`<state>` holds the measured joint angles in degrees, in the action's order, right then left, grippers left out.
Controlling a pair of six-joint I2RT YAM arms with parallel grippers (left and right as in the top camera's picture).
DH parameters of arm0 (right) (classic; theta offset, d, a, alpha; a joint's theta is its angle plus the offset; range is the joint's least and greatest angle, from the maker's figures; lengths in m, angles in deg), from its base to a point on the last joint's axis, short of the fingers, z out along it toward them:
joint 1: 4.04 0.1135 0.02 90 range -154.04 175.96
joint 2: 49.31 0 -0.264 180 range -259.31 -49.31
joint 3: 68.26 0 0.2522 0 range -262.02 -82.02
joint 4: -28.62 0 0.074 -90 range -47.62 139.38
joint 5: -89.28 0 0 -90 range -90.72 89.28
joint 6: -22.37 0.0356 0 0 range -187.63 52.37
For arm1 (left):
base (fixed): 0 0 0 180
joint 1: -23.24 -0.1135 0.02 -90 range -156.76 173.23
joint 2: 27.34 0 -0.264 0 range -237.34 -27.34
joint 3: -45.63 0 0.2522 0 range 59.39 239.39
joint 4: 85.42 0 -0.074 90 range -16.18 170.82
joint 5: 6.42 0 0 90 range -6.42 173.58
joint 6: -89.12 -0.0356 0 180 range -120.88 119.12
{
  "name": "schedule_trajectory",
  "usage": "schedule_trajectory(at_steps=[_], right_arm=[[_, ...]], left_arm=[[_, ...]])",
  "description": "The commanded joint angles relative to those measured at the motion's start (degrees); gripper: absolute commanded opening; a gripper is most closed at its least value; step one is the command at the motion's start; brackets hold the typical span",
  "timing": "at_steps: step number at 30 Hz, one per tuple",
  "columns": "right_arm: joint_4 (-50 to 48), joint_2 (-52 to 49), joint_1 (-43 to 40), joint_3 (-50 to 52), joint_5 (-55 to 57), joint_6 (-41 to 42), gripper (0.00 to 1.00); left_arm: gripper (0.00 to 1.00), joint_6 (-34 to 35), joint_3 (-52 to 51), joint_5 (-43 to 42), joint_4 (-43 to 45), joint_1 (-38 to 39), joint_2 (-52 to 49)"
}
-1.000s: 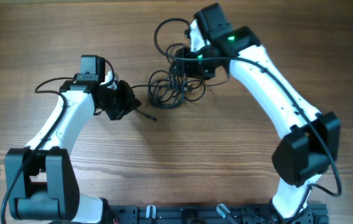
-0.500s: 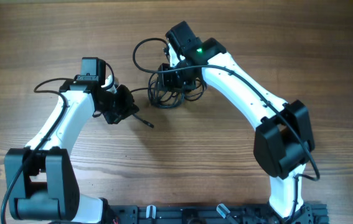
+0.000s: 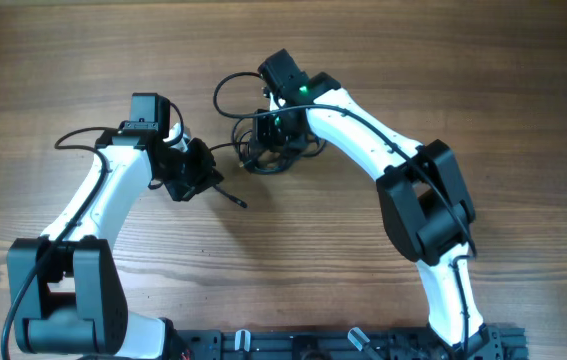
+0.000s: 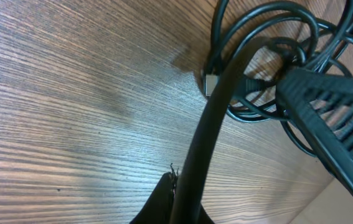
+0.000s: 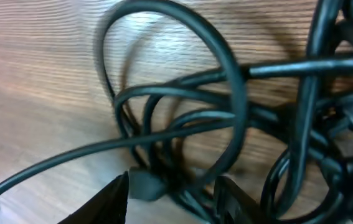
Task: Untangle cables
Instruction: 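Lift the loop with the right gripper up and to the right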
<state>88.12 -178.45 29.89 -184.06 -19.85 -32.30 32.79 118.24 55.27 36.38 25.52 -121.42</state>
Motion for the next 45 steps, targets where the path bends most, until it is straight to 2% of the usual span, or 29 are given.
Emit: schedule_trajectory(at_steps=[1,8,11,14,17,18,24,27,31,33,38,42,45], right_arm=[[0.33,-3.10,-0.22,0.17,2.91,1.11,0.47],[0.66,-3.63,-0.74,0.17,5.84,0.76,0.45],[1.07,-3.58,-1.84,0.07,5.20,-1.27,0.26],[1.33,-2.99,-3.72,-1.36,1.25,-4.81,0.18],[1.57,-1.25,-5.31,-2.12,-1.77,-7.21,0.06],[1.84,0.02,-5.90,-2.16,-2.01,-7.32,0.04],[1.03,9.33,-7.65,-2.23,-9.75,-11.78,0.04],[0.90,16.68,-10.03,-2.23,-10.10,-11.78,0.04],[0.48,24.68,-16.11,-2.23,-9.94,-11.80,0.04],[1.73,28.39,-21.64,-2.23,-9.86,-11.87,0.04],[6.84,30.32,-30.84,-2.21,-9.62,-12.92,0.04],[11.34,30.16,-36.11,-2.21,-3.63,-12.83,0.04],[15.15,30.14,-40.19,-2.08,2.84,-11.89,0.04]], left_arm=[[0.04,-0.92,0.24,0.76,-0.22,-0.31,-0.35],[0.04,-0.94,0.24,0.76,-0.24,-0.31,-0.35],[0.04,-0.94,0.24,0.79,-0.22,-0.31,-0.35],[0.04,-1.97,0.24,0.76,-0.24,-0.26,-0.35],[0.04,-1.97,0.24,0.79,-0.20,-0.26,-0.35],[0.04,-1.97,0.24,0.79,-0.17,-0.26,-0.35],[0.04,-2.34,0.24,3.96,-0.17,-0.26,-0.35],[0.04,-5.14,0.24,3.98,-0.15,-0.26,-0.35],[0.04,-9.46,0.33,3.39,0.35,-0.26,-0.31],[0.04,-12.96,1.16,0.02,0.94,-0.28,0.39],[0.04,-14.01,7.13,-4.17,1.99,-0.26,4.74],[0.04,-13.94,13.81,-4.22,3.34,-0.33,10.10],[0.04,-13.70,15.10,-4.13,6.45,-0.33,13.62]])
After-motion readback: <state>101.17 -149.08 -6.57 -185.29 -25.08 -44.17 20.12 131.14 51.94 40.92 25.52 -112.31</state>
